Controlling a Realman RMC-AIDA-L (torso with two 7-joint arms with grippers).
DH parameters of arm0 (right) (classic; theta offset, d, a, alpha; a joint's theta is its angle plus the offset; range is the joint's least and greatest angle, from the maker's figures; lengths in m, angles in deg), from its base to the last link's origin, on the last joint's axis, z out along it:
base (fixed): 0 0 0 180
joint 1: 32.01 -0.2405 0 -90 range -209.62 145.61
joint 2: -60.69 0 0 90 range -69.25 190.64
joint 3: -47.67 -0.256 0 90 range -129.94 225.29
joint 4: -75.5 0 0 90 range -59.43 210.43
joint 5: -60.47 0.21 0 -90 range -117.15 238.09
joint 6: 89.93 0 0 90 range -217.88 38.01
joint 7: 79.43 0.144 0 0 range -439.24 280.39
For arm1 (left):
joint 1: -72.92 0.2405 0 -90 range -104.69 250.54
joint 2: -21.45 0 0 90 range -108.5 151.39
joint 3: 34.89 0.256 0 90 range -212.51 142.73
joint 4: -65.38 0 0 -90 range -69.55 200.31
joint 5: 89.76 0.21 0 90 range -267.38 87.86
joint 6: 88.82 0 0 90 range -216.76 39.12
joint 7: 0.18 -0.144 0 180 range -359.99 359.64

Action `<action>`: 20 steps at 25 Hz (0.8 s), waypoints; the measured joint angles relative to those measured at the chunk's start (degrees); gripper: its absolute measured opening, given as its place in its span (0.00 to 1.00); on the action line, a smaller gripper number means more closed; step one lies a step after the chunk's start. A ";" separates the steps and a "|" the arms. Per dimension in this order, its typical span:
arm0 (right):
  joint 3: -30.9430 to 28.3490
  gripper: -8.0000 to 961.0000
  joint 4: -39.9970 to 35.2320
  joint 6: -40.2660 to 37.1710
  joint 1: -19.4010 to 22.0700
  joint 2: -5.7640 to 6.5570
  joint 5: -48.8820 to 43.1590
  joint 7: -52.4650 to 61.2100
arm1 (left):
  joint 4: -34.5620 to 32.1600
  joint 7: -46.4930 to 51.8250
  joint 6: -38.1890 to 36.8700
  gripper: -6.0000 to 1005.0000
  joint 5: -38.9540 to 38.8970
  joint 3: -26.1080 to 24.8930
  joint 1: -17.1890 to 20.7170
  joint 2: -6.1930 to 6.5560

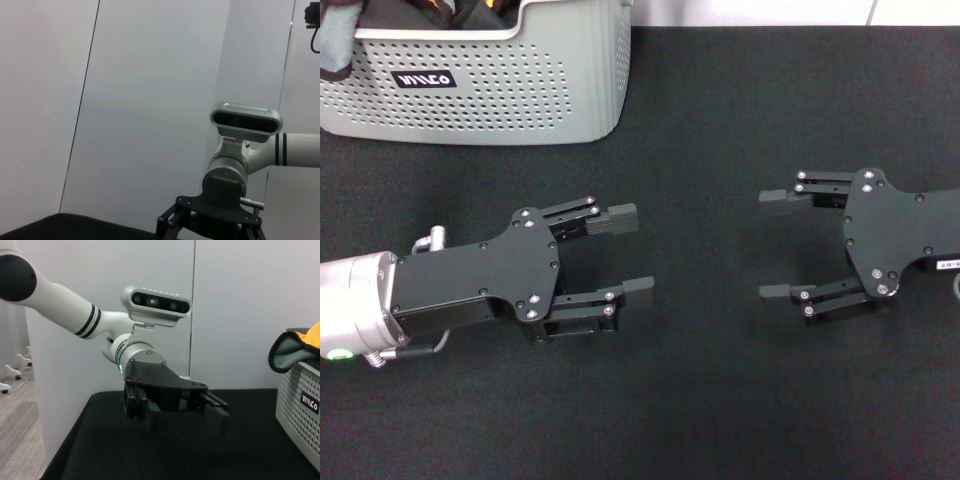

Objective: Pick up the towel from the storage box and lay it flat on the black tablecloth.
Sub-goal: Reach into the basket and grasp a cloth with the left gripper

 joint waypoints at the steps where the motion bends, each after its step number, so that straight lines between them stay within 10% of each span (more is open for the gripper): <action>1: -0.15 0.91 -0.02 0.00 0.13 0.00 0.05 -0.05 | 0.00 -0.17 0.02 0.78 0.00 -0.16 0.14 -0.08; 20: -0.17 0.91 -1.22 -2.10 0.07 -0.09 0.31 1.42 | 0.07 -0.39 0.27 0.77 -0.09 -0.91 0.48 -0.06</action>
